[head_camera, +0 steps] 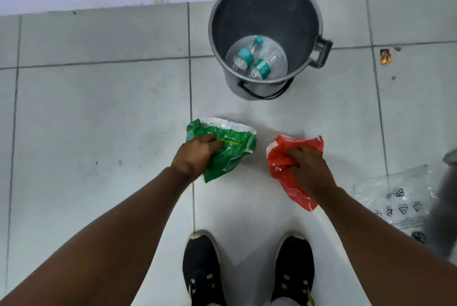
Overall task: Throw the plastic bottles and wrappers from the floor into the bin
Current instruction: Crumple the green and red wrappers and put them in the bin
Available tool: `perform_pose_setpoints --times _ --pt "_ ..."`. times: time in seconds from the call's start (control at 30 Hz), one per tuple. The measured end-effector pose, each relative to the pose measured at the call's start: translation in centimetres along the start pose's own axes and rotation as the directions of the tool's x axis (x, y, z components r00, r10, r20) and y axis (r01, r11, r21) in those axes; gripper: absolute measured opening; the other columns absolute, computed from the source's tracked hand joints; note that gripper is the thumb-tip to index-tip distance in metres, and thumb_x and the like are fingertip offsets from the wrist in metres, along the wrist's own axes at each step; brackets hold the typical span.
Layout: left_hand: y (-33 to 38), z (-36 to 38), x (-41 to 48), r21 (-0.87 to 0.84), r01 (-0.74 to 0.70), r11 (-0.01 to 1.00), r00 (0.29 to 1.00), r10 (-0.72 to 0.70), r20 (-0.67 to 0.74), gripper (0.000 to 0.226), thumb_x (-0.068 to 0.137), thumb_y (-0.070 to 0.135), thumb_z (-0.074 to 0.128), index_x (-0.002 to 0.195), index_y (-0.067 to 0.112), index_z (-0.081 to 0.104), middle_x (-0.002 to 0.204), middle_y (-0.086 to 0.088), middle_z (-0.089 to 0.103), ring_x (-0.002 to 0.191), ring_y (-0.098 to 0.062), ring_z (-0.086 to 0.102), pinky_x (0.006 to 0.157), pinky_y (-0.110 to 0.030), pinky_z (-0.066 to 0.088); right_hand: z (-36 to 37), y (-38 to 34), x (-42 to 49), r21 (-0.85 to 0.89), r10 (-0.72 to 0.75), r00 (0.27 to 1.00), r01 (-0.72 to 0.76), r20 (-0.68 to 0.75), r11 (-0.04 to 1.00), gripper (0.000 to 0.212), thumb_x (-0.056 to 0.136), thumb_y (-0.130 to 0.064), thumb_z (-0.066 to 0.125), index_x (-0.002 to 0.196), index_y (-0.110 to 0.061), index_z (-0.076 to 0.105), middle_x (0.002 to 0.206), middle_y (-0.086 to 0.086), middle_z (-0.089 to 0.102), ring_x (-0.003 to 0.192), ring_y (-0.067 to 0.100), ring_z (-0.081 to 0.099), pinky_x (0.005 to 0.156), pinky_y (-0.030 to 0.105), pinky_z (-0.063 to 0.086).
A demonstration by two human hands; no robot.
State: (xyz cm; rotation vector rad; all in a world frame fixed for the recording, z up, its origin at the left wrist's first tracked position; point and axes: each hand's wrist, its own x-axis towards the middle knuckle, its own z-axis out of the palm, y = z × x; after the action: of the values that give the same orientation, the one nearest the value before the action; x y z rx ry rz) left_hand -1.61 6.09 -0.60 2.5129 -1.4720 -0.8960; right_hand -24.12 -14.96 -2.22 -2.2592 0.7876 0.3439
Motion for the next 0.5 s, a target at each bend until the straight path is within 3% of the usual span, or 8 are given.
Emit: perform_pose_setpoints --times 0.07,0.17,0.33,0.4,0.5 --pt "1.1 -3.5 -1.1 -0.101 0.000 0.995 0.994 -0.011 -0.112 0.050 0.070 0.001 0.066 0.118 0.017 0.066 0.115 -0.008 0.065 0.101 -0.036 0.060 0.073 -0.041 0.054 -3.7 -1.7 -0.4 0.069 0.045 0.994 -0.038 -0.101 0.997 0.047 0.077 -0.020 0.052 0.121 -0.024 0.066 0.127 0.004 0.063 0.119 0.027 0.055 0.098 0.039 0.045" --pt "3.3 -10.5 -2.0 -0.215 -0.032 0.976 0.949 -0.037 -0.312 0.051 0.068 -0.001 0.065 0.116 0.013 0.067 0.117 -0.009 0.064 0.102 -0.033 0.060 0.080 -0.038 0.052 -9.8 -3.9 -0.9 0.122 0.092 0.969 -0.066 -0.227 0.990 0.043 0.080 -0.025 0.050 0.121 -0.029 0.062 0.127 0.000 0.063 0.116 0.025 0.058 0.095 0.043 0.048" --pt "8.6 -22.7 1.5 -0.326 -0.087 0.941 0.803 -0.127 -0.582 0.053 0.065 -0.008 0.064 0.116 0.010 0.065 0.116 -0.009 0.062 0.099 -0.024 0.058 0.083 -0.026 0.045 -18.8 -6.9 -1.9 0.128 0.088 0.932 -0.046 -0.351 0.991 0.035 0.087 -0.017 0.054 0.118 -0.031 0.062 0.122 0.001 0.065 0.109 0.027 0.060 0.091 0.042 0.050" --pt "10.1 -25.7 4.4 -0.360 -0.077 0.930 0.784 -0.167 -0.598 0.056 0.065 -0.006 0.063 0.118 0.011 0.064 0.119 -0.009 0.060 0.100 -0.025 0.058 0.083 -0.025 0.043 -21.0 -7.1 -2.2 0.120 0.086 0.925 -0.044 -0.370 0.992 0.034 0.088 -0.014 0.056 0.117 -0.030 0.062 0.121 0.003 0.065 0.106 0.029 0.062 0.089 0.041 0.050" --pt "11.4 -27.1 8.7 -0.288 -0.007 0.958 0.830 -0.155 -0.536 0.056 0.071 0.000 0.066 0.124 0.014 0.058 0.128 -0.009 0.053 0.100 -0.031 0.059 0.080 -0.034 0.047 -23.6 -6.8 -2.6 0.082 0.064 0.923 -0.036 -0.380 0.996 0.033 0.088 -0.020 0.051 0.118 -0.029 0.061 0.121 0.003 0.065 0.105 0.029 0.063 0.087 0.036 0.046"
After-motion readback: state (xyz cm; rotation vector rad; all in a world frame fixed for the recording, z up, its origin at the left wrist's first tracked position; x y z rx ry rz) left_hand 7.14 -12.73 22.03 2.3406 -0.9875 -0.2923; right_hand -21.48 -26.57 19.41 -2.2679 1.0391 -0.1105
